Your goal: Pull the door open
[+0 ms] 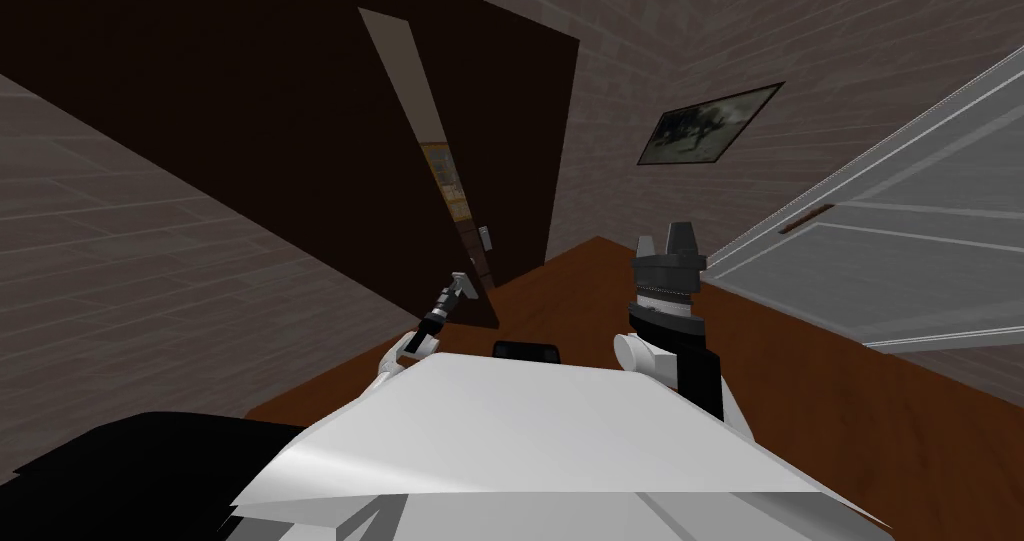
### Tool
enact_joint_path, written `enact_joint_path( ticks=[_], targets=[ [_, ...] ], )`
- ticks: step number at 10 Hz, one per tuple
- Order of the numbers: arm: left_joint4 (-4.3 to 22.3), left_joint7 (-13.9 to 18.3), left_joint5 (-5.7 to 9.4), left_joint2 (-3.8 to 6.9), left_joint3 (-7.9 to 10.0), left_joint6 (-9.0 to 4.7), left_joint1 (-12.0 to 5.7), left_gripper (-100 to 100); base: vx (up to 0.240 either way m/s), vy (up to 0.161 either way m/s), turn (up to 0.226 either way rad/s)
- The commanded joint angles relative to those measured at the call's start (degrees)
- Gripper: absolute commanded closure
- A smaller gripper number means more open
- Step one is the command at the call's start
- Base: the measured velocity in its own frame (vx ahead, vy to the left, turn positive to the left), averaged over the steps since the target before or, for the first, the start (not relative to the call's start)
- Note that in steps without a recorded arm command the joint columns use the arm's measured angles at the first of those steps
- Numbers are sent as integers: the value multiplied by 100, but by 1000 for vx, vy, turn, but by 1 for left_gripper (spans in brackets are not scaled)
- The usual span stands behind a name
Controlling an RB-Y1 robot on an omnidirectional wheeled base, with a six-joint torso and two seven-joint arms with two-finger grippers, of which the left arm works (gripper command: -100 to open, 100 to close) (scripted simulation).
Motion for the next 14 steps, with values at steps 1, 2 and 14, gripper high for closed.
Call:
enact_joint_path(
  ticks=[1, 2, 14],
  targets=[
    [-8, 87, 6, 131, -25, -146, 112, 100, -223, 101, -119],
    [-14, 131, 8, 196, -46, -219, 161, 100, -219, 79, -113],
    [107, 436, -37, 632, -282, -872, 439, 100, -167, 82, -103]
  ],
)
